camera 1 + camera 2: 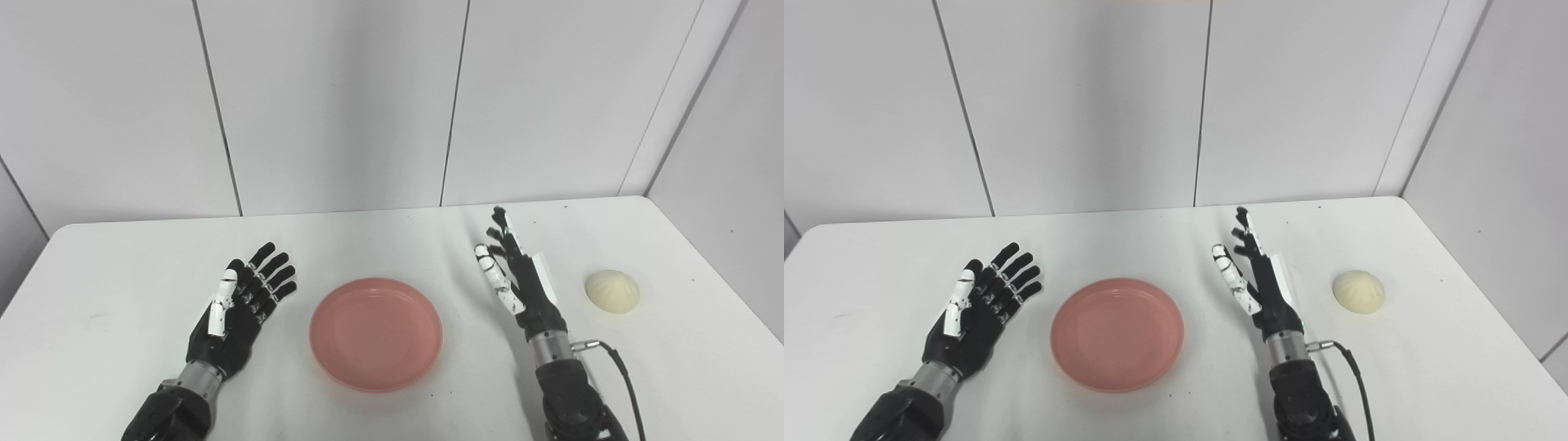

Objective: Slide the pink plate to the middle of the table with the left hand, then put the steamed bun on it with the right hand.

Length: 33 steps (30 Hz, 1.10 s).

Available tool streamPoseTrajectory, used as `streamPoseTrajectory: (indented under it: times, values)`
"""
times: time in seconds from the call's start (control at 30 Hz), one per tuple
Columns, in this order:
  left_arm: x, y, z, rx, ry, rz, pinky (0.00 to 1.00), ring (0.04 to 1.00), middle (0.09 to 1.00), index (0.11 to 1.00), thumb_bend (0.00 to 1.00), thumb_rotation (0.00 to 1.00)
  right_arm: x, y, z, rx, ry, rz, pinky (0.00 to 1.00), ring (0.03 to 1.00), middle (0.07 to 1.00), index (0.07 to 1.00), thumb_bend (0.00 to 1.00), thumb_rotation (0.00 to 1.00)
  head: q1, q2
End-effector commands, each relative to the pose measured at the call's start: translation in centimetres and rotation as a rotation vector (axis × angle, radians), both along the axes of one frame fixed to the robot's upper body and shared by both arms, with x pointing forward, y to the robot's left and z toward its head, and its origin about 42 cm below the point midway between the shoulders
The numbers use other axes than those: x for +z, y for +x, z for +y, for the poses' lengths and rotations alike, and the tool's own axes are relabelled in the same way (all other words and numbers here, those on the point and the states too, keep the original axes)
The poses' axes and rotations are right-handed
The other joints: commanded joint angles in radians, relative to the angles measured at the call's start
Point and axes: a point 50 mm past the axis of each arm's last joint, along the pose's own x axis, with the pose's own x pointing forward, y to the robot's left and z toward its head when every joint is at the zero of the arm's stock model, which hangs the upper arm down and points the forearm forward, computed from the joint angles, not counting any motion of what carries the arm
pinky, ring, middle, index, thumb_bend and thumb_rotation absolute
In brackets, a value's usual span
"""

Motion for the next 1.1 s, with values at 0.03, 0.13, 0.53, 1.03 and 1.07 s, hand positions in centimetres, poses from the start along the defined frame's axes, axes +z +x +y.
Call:
streamPoseTrajectory:
  times: [0.03,0.13,0.53,1.03,1.07]
  values:
    - [-7.8,-4.5,3.2,0.05,0.072,0.264,0.86,0.869,0.883,0.872,0.5,0.99,3.9,0.3,-0.9,-0.069,-0.082,-0.082,0.8,0.878,0.935,0.946,0.55,0.84,-0.013,-0.002]
    - [-8.1,-4.4,3.6,0.056,0.07,0.268,0.85,0.864,0.878,0.867,0.51,0.98,4.9,0.0,-1.7,-0.126,-0.157,-0.082,0.76,0.85,0.922,0.936,0.61,0.83,-0.042,-0.006]
    - [-9.2,-3.8,5.6,0.051,0.074,0.272,0.82,0.844,0.863,0.854,0.53,0.93,7.4,-0.3,-8.1,-0.273,-0.416,-0.071,0.73,0.862,0.923,0.913,0.83,0.59,-0.125,-0.013]
    - [-10.0,-3.4,7.3,0.058,0.059,0.29,0.79,0.816,0.84,0.834,0.52,0.91,7.6,-2.1,-15.6,-0.47,-0.599,0.085,0.65,0.81,0.893,0.847,0.87,0.49,-0.182,-0.006]
    - [-9.9,-3.4,7.3,0.059,0.061,0.289,0.79,0.814,0.838,0.832,0.53,0.91,7.6,-2.1,-15.7,-0.472,-0.601,0.092,0.66,0.813,0.891,0.844,0.87,0.48,-0.186,-0.004]
